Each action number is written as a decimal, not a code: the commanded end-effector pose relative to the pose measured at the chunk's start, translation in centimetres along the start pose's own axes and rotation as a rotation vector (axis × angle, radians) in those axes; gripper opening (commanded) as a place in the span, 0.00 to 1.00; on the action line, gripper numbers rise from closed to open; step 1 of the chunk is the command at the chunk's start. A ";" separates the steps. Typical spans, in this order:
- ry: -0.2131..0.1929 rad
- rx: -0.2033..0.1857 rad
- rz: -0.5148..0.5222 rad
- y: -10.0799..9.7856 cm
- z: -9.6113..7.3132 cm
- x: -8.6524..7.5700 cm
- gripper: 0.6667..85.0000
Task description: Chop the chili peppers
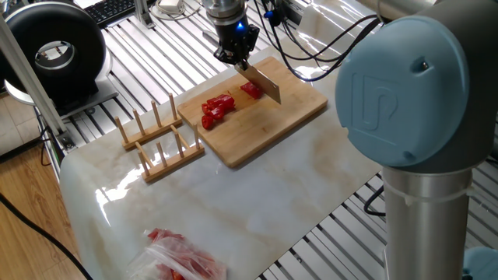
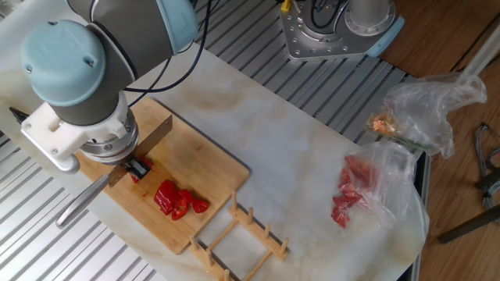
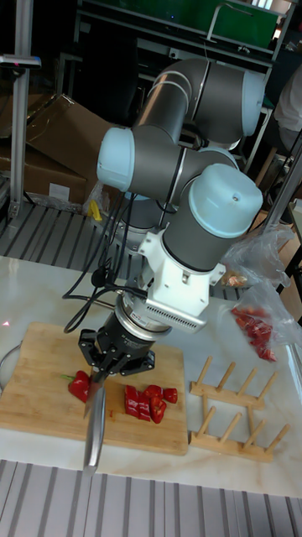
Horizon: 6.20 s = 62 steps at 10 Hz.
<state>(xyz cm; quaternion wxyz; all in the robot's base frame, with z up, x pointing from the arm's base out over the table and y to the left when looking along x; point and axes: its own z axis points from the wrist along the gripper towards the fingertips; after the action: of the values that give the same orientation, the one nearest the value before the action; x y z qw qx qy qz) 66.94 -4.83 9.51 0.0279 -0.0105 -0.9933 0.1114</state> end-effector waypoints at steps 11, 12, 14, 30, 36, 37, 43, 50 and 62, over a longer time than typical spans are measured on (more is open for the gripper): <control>0.010 0.026 0.002 -1.6 -0.1 -0.2 0.01; 0.009 0.025 0.007 -1.5 0.2 -0.2 0.01; 0.006 0.023 0.008 -1.2 0.3 -0.2 0.01; -0.009 0.033 0.013 -0.7 1.6 -0.9 0.01; -0.027 -0.057 0.012 0.0 2.7 -1.0 0.01; -0.022 -0.074 0.015 0.5 2.3 -0.9 0.01; -0.020 -0.186 -0.090 1.1 0.9 -0.6 0.01; -0.021 -0.246 -0.191 2.2 1.6 -0.9 0.01; -0.014 -0.233 -0.208 1.7 2.5 -1.1 0.01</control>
<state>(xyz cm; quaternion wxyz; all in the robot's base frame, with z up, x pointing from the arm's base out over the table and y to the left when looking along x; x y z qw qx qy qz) 67.65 -3.96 6.60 0.0300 0.0943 -0.9951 -0.0081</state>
